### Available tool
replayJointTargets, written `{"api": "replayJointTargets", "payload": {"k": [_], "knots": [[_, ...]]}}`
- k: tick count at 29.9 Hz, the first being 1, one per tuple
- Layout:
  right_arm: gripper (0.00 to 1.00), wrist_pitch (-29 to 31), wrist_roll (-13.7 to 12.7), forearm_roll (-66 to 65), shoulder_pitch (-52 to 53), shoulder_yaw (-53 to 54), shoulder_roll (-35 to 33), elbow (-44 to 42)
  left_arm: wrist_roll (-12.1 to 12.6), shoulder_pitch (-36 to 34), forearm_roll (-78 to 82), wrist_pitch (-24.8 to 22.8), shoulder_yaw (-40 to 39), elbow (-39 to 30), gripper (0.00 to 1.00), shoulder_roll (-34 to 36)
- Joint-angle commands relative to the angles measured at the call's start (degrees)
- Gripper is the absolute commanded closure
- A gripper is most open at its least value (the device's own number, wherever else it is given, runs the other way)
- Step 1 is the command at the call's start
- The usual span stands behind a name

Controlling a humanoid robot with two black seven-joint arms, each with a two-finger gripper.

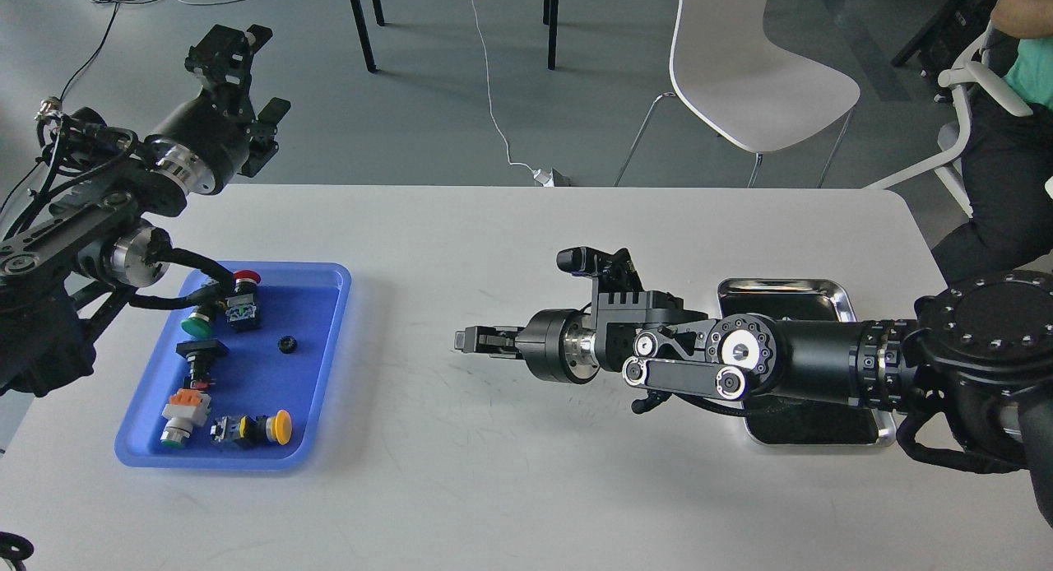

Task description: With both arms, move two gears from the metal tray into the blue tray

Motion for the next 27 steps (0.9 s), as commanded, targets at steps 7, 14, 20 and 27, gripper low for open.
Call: {"api": "replayJointTargets", "payload": {"k": [7,14,20,27], "knots": [[0.98,-3.8,2.3,-0.2,-4.3,1.4,0.0,-6.6,0.0,0.0,0.0,0.0,-1.1,0.0,0.02,-0.2],[0.96,-3.4,3.5,0.6,-6.0,4.5,0.0,-4.4,0.0,0.0,0.0,0.1,-1.1,0.0,0.02,-0.3],[0.9,-2.5,3.5,6.0,-8.4,5.5,0.0,-0.7,0.0,0.0,0.0,0.1,-1.1,0.0,0.02,-0.5],[0.81,-1.1,3.5,7.1,-10.1,5.7,0.0,-0.2,0.0,0.0,0.0,0.1,-1.2,0.0,0.03,-0.5]]}}
